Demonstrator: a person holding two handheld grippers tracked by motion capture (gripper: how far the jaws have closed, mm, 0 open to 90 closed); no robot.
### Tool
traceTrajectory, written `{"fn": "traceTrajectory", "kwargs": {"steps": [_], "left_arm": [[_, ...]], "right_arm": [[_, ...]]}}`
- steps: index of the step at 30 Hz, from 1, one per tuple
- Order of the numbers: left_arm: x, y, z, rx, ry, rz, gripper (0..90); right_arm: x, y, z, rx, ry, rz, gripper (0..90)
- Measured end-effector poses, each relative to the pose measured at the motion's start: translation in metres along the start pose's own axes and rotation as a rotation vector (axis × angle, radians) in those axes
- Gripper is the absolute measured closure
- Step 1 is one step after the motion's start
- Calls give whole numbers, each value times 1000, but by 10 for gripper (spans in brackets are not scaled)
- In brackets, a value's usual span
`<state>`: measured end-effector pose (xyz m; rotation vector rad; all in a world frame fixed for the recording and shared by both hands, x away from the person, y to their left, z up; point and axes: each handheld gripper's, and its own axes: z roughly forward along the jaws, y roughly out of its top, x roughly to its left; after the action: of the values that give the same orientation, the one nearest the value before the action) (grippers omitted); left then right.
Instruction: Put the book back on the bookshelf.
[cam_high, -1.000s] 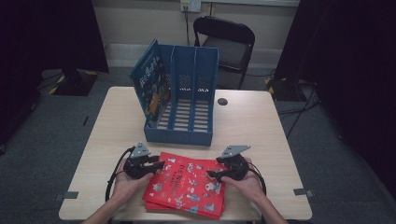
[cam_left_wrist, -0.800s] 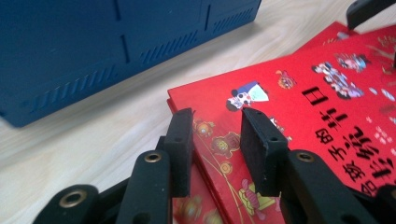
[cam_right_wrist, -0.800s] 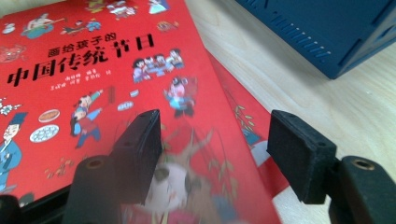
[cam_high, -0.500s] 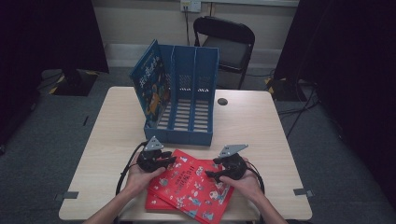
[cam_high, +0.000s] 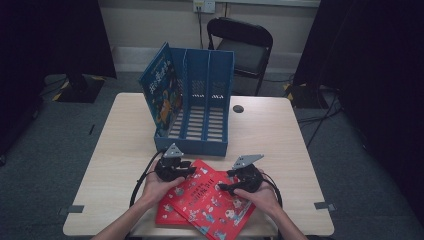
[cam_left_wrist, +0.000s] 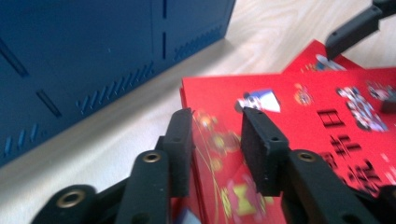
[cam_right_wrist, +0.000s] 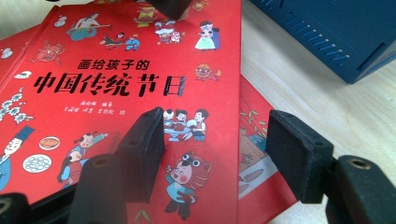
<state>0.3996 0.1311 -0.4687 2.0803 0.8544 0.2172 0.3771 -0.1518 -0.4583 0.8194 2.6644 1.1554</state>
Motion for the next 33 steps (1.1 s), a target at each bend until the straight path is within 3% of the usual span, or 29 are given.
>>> {"fn": "traceTrajectory", "kwargs": {"steps": [3,5,10,16,19,23,32,33], "left_arm": [[-5,-5,-8,15,9,21,579],[-6,-10,-13,18,-8,-4,565],[-12,-19,-28,37,2,26,546],[-14,-31,-44,42,-22,5,514],[-18,-40,-52,66,-25,19,496],[-23,-52,-63,59,-33,11,472],[-27,-61,-70,55,-36,24,420],[-27,-62,-71,65,-48,42,407]], "right_arm": [[0,0,0,-1,5,2,378],[0,0,1,-2,11,4,379],[3,1,3,-2,15,-3,381],[4,2,4,0,20,-3,381],[3,2,4,-3,23,-1,379],[3,1,4,-3,24,2,377],[4,1,4,-6,16,-2,372],[4,1,4,-6,17,-2,371]]}}
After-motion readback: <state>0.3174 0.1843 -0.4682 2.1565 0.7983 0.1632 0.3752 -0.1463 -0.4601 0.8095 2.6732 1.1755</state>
